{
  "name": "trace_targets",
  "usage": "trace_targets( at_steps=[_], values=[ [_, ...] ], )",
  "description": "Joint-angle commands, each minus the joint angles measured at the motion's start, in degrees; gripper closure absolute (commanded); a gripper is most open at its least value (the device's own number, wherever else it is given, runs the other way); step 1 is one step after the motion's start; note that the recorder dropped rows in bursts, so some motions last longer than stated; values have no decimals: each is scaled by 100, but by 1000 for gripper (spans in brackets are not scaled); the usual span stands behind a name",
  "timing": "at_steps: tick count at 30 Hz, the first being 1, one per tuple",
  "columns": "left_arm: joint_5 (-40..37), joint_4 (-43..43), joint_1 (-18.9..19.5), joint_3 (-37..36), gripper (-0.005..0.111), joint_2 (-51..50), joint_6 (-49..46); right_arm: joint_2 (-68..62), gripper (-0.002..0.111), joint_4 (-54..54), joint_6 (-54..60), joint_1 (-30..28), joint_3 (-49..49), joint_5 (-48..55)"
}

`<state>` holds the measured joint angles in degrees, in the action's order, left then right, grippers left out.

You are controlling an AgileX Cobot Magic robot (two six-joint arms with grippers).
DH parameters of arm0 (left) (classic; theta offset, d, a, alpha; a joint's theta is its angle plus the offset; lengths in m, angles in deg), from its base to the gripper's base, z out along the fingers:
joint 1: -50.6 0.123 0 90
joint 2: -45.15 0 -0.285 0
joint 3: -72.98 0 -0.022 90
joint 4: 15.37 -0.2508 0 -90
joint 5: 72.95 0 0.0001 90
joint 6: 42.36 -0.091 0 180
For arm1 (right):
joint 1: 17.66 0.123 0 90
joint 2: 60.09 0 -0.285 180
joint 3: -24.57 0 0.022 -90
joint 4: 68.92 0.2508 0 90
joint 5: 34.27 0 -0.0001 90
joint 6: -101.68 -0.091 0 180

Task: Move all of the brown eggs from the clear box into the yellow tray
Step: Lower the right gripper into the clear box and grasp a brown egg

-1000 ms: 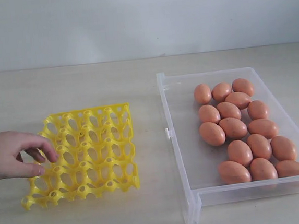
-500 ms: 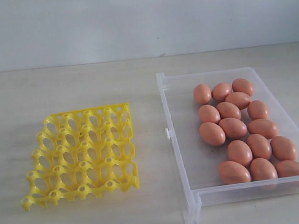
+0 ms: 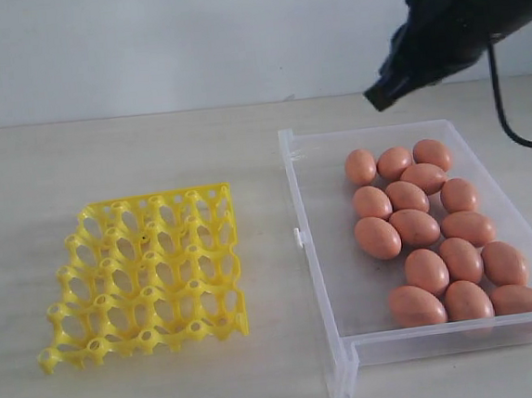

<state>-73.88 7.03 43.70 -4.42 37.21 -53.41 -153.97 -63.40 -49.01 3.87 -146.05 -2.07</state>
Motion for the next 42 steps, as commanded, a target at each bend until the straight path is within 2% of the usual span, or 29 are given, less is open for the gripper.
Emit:
trace_targets(
  at_steps=[1, 6, 11, 14, 16, 20, 23, 42],
  values=[
    [92, 51, -33, 18, 103, 15, 42, -145, 109, 947, -721, 269, -25, -970],
    [92, 51, -33, 18, 103, 15, 42, -922, 109, 836, -959, 294, -25, 373],
    [92, 51, -33, 18, 103, 15, 42, -1427, 109, 474, -1255, 294, -25, 993],
    [92, 51, -33, 18, 103, 15, 42, -1590, 104, 363, -1254, 303, -25, 1279],
    [92, 51, -33, 18, 103, 15, 42, -1638, 95, 363, -1254, 303, -25, 1369],
    [92, 51, -33, 18, 103, 15, 42, -1660, 64, 363, -1189, 303, -25, 1377],
    [92, 51, -33, 18, 103, 15, 42, -1660, 48, 374, -1079, 303, -25, 1356],
    [92, 51, -33, 18, 103, 15, 42, -2316, 48, 447, -670, 315, -25, 702]
  ],
)
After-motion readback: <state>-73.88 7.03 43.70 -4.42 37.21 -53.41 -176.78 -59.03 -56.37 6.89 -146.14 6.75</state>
